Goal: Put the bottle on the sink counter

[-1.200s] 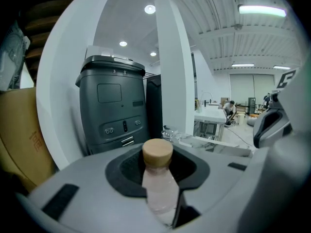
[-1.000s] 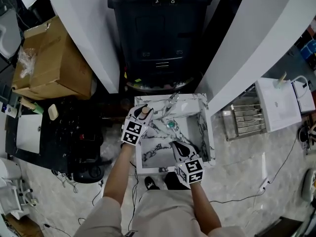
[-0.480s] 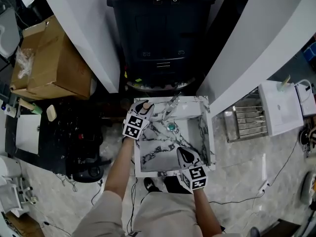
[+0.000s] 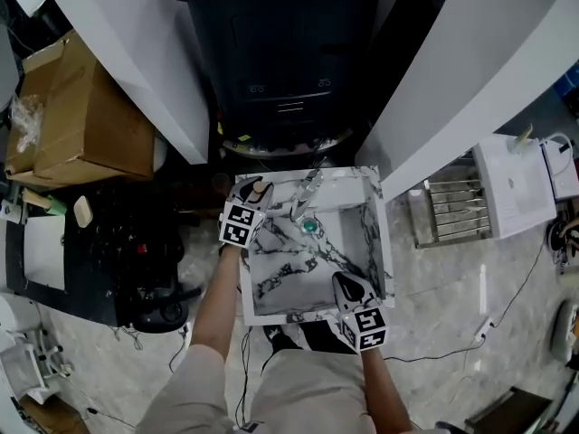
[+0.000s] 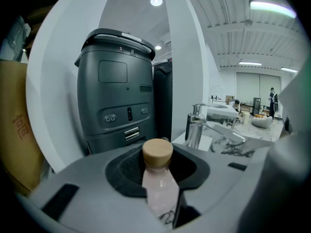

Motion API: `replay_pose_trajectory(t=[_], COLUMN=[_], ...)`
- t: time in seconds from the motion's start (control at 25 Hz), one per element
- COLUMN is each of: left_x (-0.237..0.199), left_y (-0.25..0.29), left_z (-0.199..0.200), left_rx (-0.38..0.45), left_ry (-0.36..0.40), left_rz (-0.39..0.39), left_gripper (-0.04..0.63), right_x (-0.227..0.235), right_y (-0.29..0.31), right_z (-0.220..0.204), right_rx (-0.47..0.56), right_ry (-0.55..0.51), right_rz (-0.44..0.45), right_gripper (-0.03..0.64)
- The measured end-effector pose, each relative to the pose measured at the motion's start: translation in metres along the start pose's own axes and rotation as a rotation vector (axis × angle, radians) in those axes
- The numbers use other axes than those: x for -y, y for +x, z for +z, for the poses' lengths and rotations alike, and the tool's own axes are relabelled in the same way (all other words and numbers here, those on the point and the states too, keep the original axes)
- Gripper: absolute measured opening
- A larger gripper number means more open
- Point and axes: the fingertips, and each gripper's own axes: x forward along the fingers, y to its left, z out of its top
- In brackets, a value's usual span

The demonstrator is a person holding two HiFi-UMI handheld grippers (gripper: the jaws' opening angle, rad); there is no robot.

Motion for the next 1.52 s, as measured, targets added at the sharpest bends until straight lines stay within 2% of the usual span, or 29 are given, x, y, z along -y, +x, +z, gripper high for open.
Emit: replay_pose_trajectory(t=[0.24, 0.68, 1.52], left_x=[-0.009, -0.008, -0.009], left_y=[0.009, 0.02, 0.017], left_z=[-0.009, -0.029, -0.039], left_rx=[-0.019, -0.094, -0.105], left_ry=[-0.027, -0.025, 0.011], left_rz=[0.016, 0.007, 0.004], left_gripper=[0.118, 0.118, 0.12], right_x=[0.004, 0.007, 0.003], right_y=[-0.002, -0.004, -0.009], right_z=[-0.007, -0.014, -0.023], right_rx=[-0.027, -0.035, -0.035], right_ry=[0.004, 0.017, 0.032], right_rz=[-0.005, -0.018, -0.012], right_gripper=[0.005, 0.004, 0.005])
